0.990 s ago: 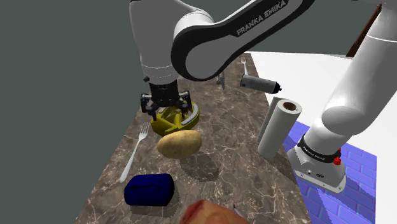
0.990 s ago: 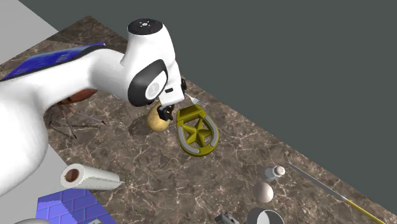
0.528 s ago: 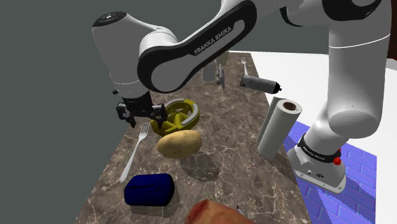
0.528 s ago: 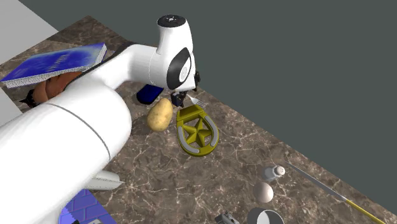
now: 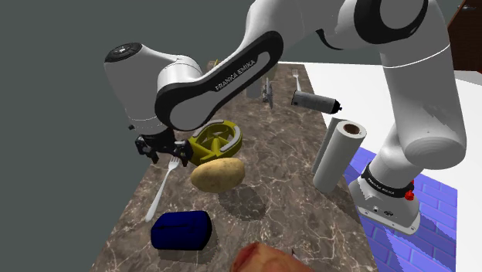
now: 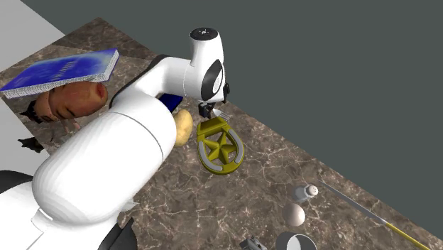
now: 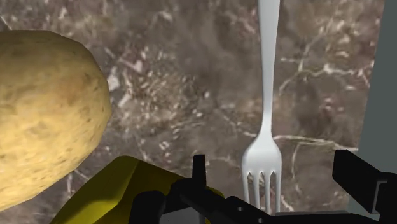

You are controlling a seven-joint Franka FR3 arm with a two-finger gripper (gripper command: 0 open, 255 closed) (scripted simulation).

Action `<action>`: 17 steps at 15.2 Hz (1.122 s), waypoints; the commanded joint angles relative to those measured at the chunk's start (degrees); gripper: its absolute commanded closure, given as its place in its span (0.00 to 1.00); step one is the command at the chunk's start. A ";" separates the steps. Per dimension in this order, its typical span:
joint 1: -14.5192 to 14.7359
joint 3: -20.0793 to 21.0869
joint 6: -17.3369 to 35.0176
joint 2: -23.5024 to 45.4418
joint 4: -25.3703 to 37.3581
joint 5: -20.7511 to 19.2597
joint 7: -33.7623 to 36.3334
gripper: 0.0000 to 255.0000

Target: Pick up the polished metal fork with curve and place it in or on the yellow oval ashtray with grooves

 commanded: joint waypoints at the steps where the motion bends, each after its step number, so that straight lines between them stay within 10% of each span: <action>1: 0.20 -0.38 1.04 0.71 -0.42 -0.54 0.39 0.00; 10: 0.24 -0.50 1.34 0.92 -0.55 -0.69 0.48 0.00; 11: 0.24 -0.50 1.34 0.92 -0.55 -0.69 0.48 1.00; 17: 0.22 -0.49 1.34 0.89 -0.57 -0.69 0.46 1.00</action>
